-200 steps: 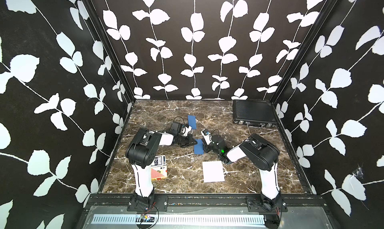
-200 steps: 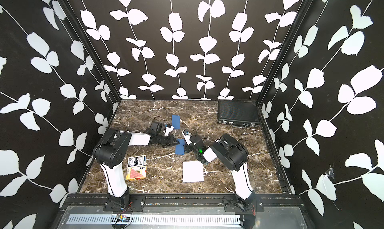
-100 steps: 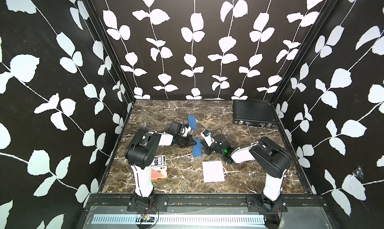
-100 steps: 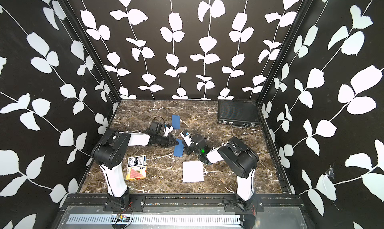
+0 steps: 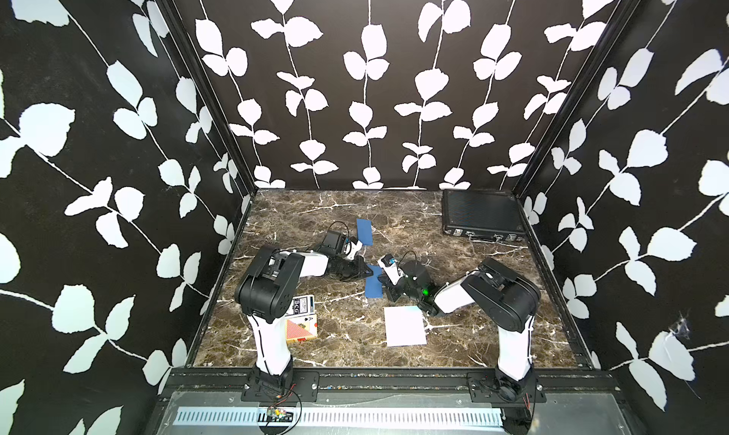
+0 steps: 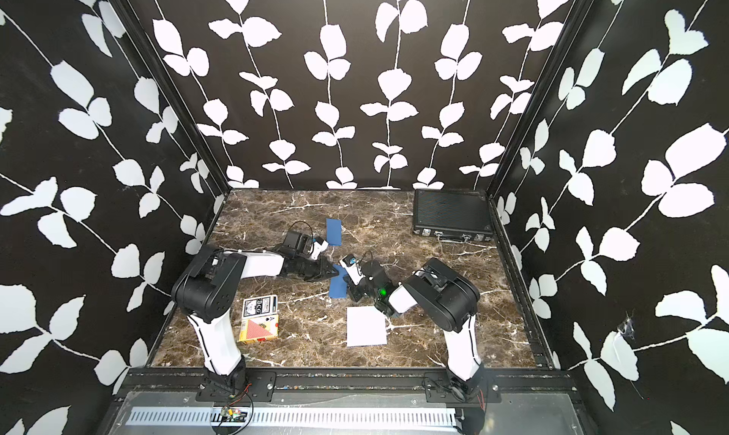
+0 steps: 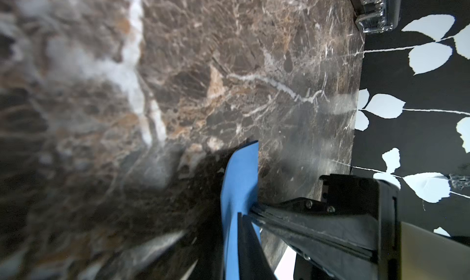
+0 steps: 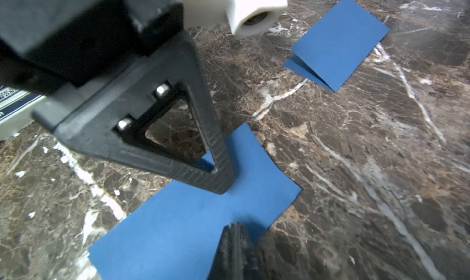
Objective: Fold the square paper along the opposite sides
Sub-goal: Smooth out the paper at the center of the board.
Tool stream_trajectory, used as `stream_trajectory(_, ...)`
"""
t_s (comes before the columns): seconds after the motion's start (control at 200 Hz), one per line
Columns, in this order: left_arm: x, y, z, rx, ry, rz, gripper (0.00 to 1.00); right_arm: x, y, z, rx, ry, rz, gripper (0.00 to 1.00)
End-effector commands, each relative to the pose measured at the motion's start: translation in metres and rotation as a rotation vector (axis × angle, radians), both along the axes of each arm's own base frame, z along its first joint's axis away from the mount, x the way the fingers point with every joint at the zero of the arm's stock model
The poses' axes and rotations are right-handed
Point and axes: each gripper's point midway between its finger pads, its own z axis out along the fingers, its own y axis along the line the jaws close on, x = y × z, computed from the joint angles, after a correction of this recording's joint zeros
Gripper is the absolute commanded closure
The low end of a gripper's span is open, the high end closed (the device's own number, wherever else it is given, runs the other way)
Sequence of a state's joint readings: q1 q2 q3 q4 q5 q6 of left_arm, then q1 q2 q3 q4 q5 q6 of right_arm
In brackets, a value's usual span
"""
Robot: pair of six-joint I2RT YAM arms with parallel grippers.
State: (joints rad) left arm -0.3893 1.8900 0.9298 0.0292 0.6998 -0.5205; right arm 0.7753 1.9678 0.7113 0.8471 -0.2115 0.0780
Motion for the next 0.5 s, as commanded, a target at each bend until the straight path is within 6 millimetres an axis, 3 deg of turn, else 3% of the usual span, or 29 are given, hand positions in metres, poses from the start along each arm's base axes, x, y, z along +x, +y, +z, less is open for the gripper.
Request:
stream_trajectory(0.0, -0.003, 0.013, -0.012, 0.071, 0.029, 0.023, 0.81, -0.016, -0.006, -0.024, -0.043, 0.058, 0.019, 0.99)
stream_trajectory(0.11, -0.001, 0.013, -0.012, 0.074, 0.018, 0.024, 0.77, -0.018, -0.002, -0.023, -0.04, 0.06, 0.032, 0.99)
stream_trajectory(0.355, -0.001, 0.017, -0.019, 0.109, 0.013, 0.023, 0.78, -0.02, 0.002, -0.024, -0.039, 0.066, 0.056, 0.99)
stream_trajectory(0.495, 0.002, 0.022, -0.028, 0.146, 0.013, 0.035, 0.91, -0.021, 0.003, -0.023, -0.041, 0.063, 0.066, 0.99)
